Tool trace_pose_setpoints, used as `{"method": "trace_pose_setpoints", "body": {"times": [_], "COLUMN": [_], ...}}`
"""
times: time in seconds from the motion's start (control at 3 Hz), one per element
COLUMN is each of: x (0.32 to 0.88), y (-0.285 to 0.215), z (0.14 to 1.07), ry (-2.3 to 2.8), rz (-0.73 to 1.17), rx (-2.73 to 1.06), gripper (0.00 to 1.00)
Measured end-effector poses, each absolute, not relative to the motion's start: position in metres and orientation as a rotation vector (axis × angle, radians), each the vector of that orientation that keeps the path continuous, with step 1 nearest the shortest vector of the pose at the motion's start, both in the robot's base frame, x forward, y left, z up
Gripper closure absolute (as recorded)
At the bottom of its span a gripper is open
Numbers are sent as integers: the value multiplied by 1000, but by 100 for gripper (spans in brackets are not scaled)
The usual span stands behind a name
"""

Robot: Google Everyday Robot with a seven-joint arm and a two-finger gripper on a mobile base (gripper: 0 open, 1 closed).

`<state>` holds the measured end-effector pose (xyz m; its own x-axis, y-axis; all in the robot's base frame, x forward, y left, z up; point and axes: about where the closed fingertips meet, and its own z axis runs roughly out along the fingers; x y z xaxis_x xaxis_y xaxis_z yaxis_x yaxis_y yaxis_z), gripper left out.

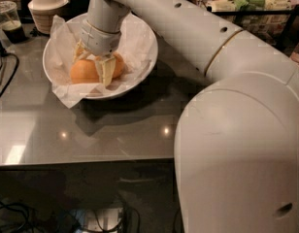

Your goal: Pick orange from white bowl

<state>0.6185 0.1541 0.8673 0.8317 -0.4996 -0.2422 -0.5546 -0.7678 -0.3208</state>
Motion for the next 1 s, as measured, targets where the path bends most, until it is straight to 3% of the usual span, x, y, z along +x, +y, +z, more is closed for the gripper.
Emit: {"method": "trace_pose_setpoints", "body": {"times": [0.67,1.0], "x": [618,618], "y": [153,154], "z": [865,865], "ry": [788,792], "rz": [201,204], "rx": [-2631,-2627], "gripper": [88,100]}}
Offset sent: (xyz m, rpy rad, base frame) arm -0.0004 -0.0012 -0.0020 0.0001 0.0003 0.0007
